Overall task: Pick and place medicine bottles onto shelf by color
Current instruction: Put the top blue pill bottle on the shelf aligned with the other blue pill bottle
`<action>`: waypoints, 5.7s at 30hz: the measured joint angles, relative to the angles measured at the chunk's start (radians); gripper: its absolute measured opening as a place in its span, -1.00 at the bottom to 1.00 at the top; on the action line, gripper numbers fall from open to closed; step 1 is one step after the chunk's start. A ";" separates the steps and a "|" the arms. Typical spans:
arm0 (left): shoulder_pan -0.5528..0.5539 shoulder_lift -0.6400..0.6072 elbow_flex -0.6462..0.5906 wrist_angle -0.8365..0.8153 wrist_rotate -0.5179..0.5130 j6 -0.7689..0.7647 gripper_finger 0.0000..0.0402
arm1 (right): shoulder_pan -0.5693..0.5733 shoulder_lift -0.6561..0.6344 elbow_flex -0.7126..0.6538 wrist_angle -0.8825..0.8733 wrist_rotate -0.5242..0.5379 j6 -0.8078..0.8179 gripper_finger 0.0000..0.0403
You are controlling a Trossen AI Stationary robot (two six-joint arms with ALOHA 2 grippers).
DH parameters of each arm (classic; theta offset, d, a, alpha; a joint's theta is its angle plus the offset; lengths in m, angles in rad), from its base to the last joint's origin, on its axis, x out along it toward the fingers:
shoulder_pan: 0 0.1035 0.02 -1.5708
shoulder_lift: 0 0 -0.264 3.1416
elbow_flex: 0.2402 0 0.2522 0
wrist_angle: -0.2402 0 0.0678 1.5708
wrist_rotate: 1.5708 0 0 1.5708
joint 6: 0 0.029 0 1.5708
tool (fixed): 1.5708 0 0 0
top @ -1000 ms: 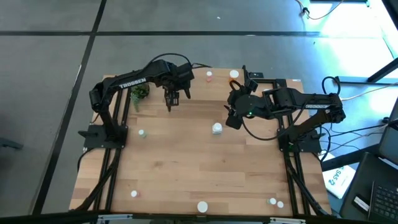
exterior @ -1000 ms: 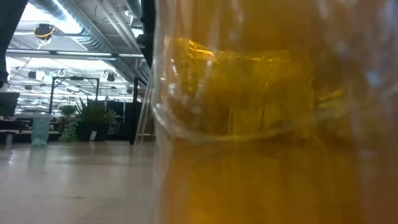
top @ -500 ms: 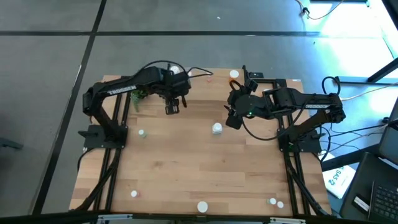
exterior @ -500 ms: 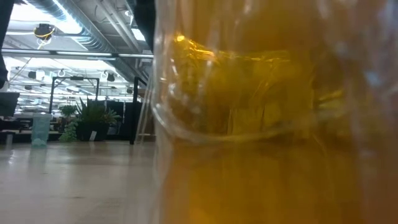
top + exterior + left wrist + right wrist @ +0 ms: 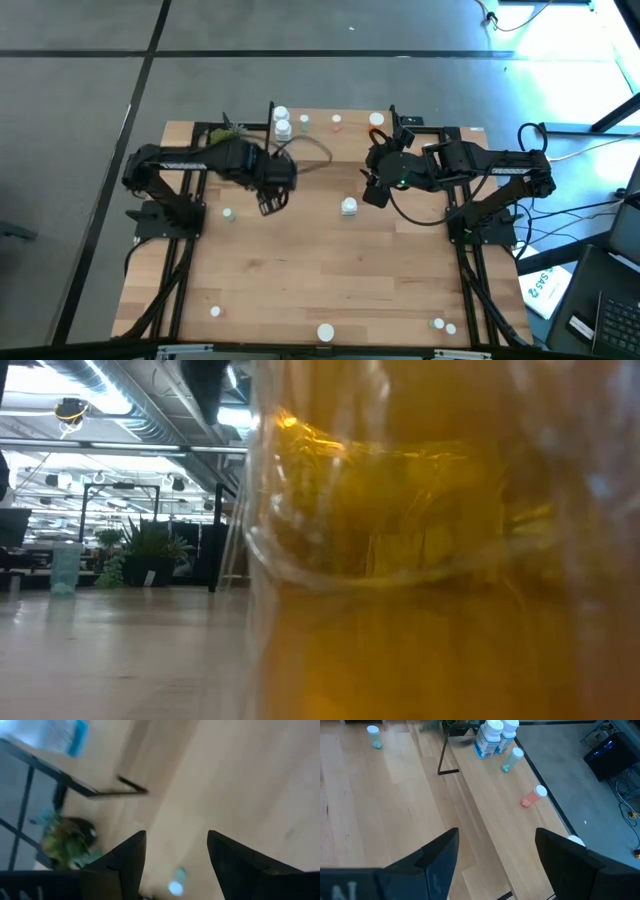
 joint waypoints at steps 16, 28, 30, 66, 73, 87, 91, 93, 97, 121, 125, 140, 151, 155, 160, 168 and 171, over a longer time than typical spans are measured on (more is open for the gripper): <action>-0.191 -0.164 -0.354 0.049 0.093 -0.520 0.02 | 0.000 0.000 0.000 0.010 0.000 0.000 0.31; -0.234 -0.169 -0.547 0.075 0.168 -0.641 0.02 | 0.000 0.000 0.000 0.016 0.000 0.000 0.31; -0.234 -0.169 -0.565 0.084 0.168 -0.641 0.04 | 0.000 0.000 0.000 0.016 0.000 0.000 0.31; -0.153 -0.168 -0.830 0.252 0.149 -0.614 0.42 | 0.000 0.000 0.000 0.015 0.000 0.000 0.31; -0.110 -0.168 -0.871 0.295 0.132 -0.604 0.42 | 0.000 0.000 0.000 0.015 0.000 0.000 0.31; -0.088 -0.168 -0.957 0.396 0.139 -0.587 0.42 | 0.000 0.000 0.000 0.015 0.000 0.000 0.31; -0.088 -0.168 -0.968 0.419 0.141 -0.586 0.41 | 0.000 0.000 0.000 0.015 0.000 0.000 0.31; -0.089 -0.168 -0.970 0.425 0.142 -0.577 0.39 | 0.000 0.000 0.000 0.015 0.000 0.000 0.31; -0.089 -0.168 -0.970 0.432 0.141 -0.562 0.29 | 0.000 0.000 0.000 0.015 0.000 0.000 0.31; -0.089 -0.168 -0.964 0.465 0.129 -0.506 -0.44 | 0.000 0.000 0.000 0.015 0.000 0.000 0.31; -0.093 -0.168 -0.932 0.466 0.130 -0.498 -0.44 | 0.000 0.000 0.000 0.015 0.000 0.000 0.31; -0.097 -0.168 -0.718 0.448 0.123 -0.322 -0.44 | 0.000 0.000 0.000 0.015 0.000 0.000 0.31; -0.097 -0.168 -0.434 0.433 0.113 -0.104 -0.45 | 0.000 0.000 0.000 0.015 0.000 0.000 0.31; -0.063 -0.168 -0.338 0.400 0.088 -0.054 -0.45 | 0.000 0.000 0.000 0.015 0.000 0.000 0.31; 0.011 -0.168 -0.242 0.385 0.084 0.059 -0.46 | 0.000 0.000 0.000 0.016 0.000 -0.024 0.31; 0.130 -0.167 -0.143 0.382 0.077 0.235 -0.46 | 0.000 0.000 0.000 0.017 -0.054 -0.074 0.31; 0.173 -0.167 -0.138 0.391 0.077 0.278 -0.46 | 0.000 0.000 0.000 0.021 -0.202 -0.134 0.31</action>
